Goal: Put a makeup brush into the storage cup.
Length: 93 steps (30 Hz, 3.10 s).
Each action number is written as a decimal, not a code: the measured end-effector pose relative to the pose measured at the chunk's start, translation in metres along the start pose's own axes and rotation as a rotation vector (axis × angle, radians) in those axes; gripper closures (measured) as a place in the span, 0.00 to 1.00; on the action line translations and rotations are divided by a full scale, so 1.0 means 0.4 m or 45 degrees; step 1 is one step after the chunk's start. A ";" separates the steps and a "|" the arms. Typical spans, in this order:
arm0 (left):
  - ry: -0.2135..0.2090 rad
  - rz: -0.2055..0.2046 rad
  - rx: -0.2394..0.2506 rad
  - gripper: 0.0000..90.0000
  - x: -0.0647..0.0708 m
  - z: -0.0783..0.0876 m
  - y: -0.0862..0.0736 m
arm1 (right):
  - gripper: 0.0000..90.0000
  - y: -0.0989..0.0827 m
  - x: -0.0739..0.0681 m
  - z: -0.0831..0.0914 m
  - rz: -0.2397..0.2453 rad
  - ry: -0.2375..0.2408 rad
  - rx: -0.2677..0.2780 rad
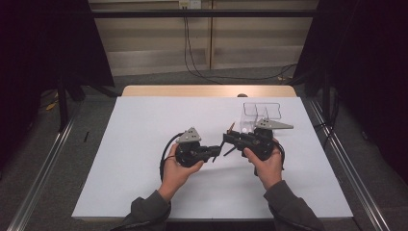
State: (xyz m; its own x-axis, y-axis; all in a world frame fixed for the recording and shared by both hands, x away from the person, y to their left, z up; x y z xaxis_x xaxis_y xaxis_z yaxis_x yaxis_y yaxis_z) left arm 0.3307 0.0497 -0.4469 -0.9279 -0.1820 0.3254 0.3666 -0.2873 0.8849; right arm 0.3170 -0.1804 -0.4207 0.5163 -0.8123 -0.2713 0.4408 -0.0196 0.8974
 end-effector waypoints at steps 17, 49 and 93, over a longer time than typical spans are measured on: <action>-0.012 -0.021 -0.008 0.95 0.005 -0.008 -0.002 | 0.93 0.005 -0.006 -0.002 -0.040 0.070 -0.002; -0.041 0.054 0.080 0.92 0.004 -0.014 -0.008 | 0.94 0.004 -0.019 -0.013 -0.079 0.051 0.055; -0.055 0.005 0.140 0.49 -0.010 0.005 0.004 | 0.94 0.014 -0.005 0.012 -0.041 0.040 0.088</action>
State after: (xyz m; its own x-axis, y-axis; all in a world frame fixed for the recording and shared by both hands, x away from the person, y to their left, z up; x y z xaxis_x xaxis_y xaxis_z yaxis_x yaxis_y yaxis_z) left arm 0.3348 0.0518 -0.4461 -0.9293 -0.1412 0.3411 0.3630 -0.1809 0.9140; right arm 0.3149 -0.1816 -0.4136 0.5261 -0.7918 -0.3102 0.4065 -0.0863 0.9096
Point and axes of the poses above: each handheld gripper's, and its own axes: z roughly backward along the jaws, y roughly out of its top, x roughly to its right, the point moved 1 cm from there along -z, roughly forward along the jaws, and after that the axes turned 13 degrees about -y, right-handed, at the moved point
